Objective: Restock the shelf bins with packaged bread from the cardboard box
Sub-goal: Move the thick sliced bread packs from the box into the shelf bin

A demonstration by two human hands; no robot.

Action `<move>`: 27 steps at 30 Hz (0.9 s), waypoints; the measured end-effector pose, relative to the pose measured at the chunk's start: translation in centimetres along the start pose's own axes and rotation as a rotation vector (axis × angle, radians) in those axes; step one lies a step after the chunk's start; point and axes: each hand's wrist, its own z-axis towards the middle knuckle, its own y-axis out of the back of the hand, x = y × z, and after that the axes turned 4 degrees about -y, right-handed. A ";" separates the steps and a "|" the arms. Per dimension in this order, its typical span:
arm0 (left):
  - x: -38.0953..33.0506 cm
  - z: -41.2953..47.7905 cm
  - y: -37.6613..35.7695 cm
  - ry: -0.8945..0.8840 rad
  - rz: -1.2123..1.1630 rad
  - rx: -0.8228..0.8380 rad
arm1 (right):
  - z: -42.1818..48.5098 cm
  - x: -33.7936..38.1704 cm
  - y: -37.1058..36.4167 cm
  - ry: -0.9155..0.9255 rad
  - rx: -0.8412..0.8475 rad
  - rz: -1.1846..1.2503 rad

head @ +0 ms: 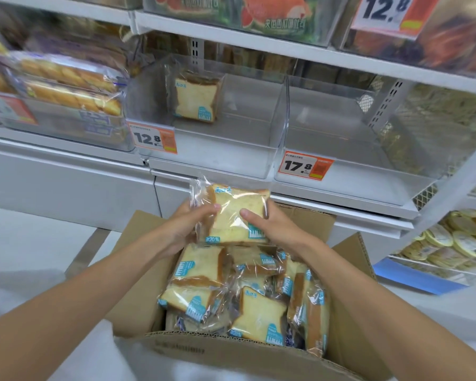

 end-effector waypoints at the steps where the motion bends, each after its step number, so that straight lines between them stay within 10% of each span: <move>1: -0.6 -0.4 -0.1 -0.002 -0.002 0.030 | 0.3 0.8 -0.3 0.021 0.017 0.052; 13: -12.7 1.5 4.3 -0.155 0.212 -0.129 | 3.9 14.4 0.6 -0.005 0.072 0.468; 21: -16.3 9.8 11.7 -0.798 0.976 -0.767 | 13.6 19.7 3.3 0.038 -0.216 0.521; 27: -13.7 13.7 15.2 -1.061 1.198 -0.850 | 22.1 18.6 0.8 0.064 -0.180 0.274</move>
